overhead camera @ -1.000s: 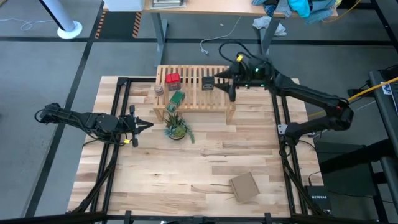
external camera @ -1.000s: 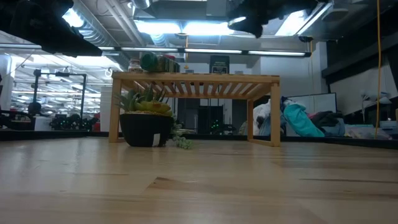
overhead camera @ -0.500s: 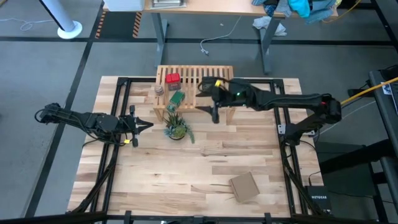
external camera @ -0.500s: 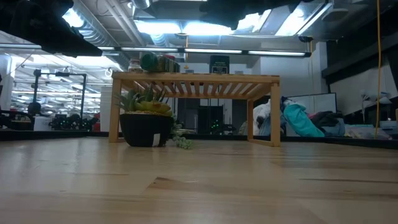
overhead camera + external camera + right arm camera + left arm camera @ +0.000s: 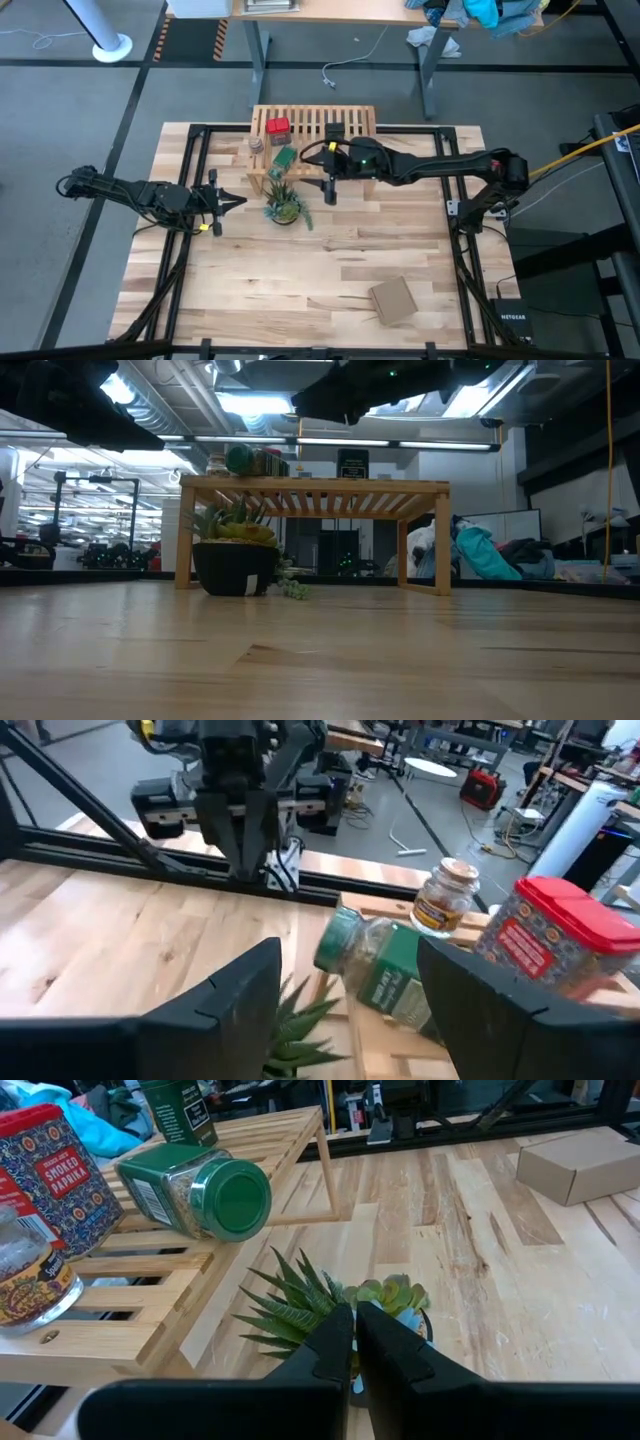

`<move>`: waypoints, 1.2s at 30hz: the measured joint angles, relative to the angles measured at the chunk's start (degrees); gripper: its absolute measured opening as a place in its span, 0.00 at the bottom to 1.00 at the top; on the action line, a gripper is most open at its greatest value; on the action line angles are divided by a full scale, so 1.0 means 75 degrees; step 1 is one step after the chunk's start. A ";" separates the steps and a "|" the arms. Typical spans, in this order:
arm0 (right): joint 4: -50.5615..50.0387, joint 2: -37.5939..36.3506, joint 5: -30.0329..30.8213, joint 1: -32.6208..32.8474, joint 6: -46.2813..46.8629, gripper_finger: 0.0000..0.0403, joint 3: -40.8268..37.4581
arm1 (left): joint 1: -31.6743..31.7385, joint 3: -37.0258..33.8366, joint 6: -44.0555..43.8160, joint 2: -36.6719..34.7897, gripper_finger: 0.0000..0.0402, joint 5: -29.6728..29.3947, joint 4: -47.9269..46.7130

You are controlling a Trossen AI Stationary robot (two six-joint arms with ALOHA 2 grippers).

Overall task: Shelf spices
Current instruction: Adjust the green seasoning bottle on the shelf

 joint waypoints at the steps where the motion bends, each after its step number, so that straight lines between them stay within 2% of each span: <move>1: 0.0017 0.0028 -0.0054 0.0000 0.0049 0.60 0.0033 | 0.0003 0.0000 0.0000 0.0000 0.03 0.0000 0.0000; 4: -0.0019 0.0065 -0.0250 0.0000 0.0242 0.60 0.0054 | 0.0000 0.0000 0.0000 0.0002 0.03 -0.0004 0.0023; 13: -0.0171 0.0065 -0.0122 -0.0020 0.0148 0.60 0.0069 | 0.0001 0.0000 0.0240 0.0003 0.03 -0.0044 0.0053; 22: -0.0244 0.0065 0.0270 -0.0020 -0.0226 0.60 0.0069 | 0.0003 -0.0003 0.0935 0.0193 0.03 -0.0143 0.1253; 26: -0.0181 0.0132 0.0274 -0.0020 -0.0400 0.58 0.0079 | 0.0122 -0.0003 0.1006 0.0809 0.03 -0.0196 0.1294; 29: -0.0150 0.0278 0.0273 -0.0020 -0.0690 0.53 0.0094 | 0.0330 -0.0003 0.1192 0.1518 0.02 -0.0569 0.1543; 36: -0.0309 0.0707 0.0451 -0.0020 -0.1196 0.36 0.0634 | 0.0827 -0.0003 0.2284 0.3034 0.01 -0.0691 0.3518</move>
